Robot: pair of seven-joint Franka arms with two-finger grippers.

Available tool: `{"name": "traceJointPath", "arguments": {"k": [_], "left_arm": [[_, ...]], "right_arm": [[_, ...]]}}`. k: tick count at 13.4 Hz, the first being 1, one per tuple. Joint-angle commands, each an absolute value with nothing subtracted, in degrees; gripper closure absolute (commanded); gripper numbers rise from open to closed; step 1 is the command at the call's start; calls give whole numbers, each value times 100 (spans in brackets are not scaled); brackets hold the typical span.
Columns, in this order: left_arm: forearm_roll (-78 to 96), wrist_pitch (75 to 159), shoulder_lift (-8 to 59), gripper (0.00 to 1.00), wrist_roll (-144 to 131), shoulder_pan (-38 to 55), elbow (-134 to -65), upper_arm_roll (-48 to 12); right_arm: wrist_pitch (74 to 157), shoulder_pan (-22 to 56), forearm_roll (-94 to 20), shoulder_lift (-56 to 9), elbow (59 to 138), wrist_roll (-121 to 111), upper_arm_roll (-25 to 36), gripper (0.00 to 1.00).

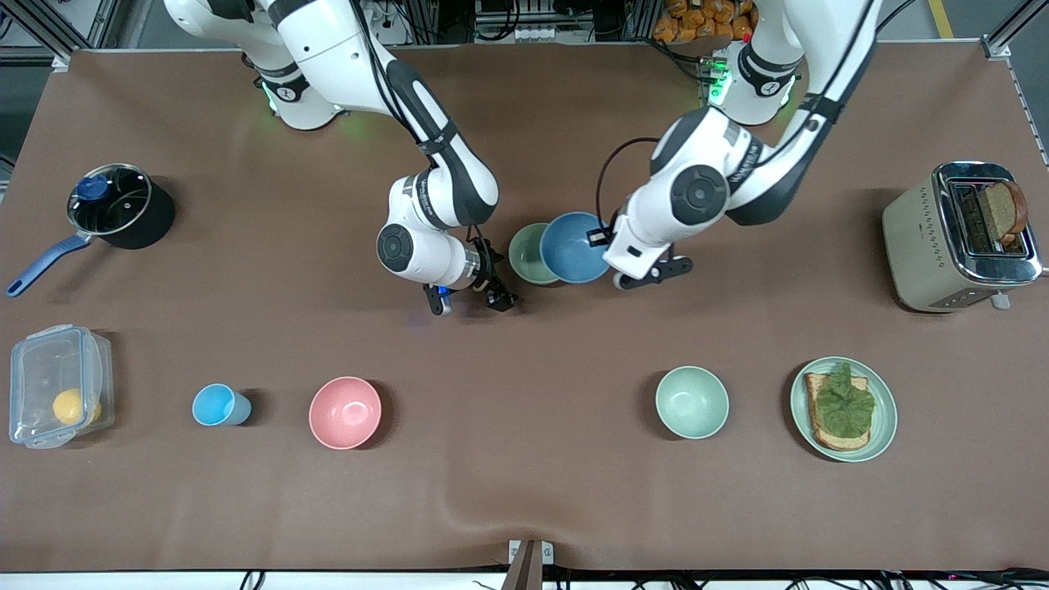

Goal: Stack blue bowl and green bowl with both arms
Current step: 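Lower the blue bowl into the green bowl with the left gripper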

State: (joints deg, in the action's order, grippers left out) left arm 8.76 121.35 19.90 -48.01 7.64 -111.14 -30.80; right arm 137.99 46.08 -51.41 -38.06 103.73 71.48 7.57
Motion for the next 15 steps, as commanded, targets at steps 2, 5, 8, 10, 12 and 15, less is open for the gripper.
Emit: {"name": "traceJointPath", "arguments": {"k": [2,5,8,10,12,15], "left_arm": [[1002,12454,2030,100,-5027,940,-11303,-3103],[1002,12656,2127,100,-5089,1125,-11346,-3103],[993,12954,2311,100,-5106,1265,-11347,-3094],[950,13078,2452,100,-5115,1266,-11347,-3094],[932,13192,2566,100,-5124,1327,-11347,-3085],[914,13376,2716,100,-5115,1336,-11347,-3076]], "right_arm": [[13729,4500,-5265,-3779,10354,7058,694,0],[13685,4491,-5265,-3771,10354,7058,694,0],[13685,4491,-5265,-3771,10354,7058,694,0],[13685,4491,-5265,-3771,10354,7058,694,0],[13685,4491,-5265,-3771,10354,7058,694,0],[13650,4491,-5265,-3762,10354,7058,694,0]]}}
